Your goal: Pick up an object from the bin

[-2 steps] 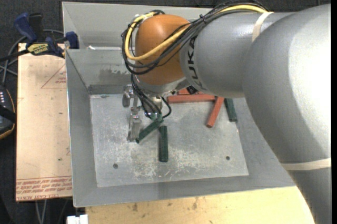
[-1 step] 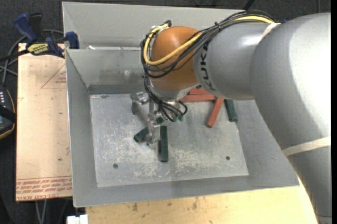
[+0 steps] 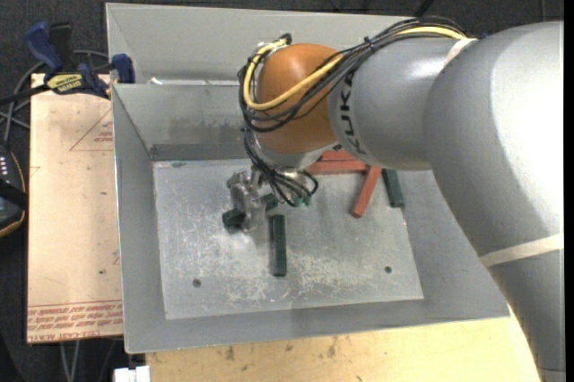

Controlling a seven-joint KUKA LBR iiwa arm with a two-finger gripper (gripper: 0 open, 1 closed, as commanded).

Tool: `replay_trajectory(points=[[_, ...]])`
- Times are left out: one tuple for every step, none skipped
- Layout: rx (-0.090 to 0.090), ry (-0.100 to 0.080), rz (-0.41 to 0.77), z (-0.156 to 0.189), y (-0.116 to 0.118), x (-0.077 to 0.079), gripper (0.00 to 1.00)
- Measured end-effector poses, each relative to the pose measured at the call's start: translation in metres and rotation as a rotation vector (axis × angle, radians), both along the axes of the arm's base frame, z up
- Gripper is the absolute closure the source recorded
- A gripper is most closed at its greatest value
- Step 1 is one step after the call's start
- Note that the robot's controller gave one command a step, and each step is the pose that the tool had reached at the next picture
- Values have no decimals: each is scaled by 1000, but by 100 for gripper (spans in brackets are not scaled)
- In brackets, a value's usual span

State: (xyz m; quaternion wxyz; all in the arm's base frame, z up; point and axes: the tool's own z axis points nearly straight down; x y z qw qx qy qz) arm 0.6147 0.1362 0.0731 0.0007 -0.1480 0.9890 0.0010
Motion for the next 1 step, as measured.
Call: replay_trajectory(points=[[-3,-9,334,141,-46,19,100]])
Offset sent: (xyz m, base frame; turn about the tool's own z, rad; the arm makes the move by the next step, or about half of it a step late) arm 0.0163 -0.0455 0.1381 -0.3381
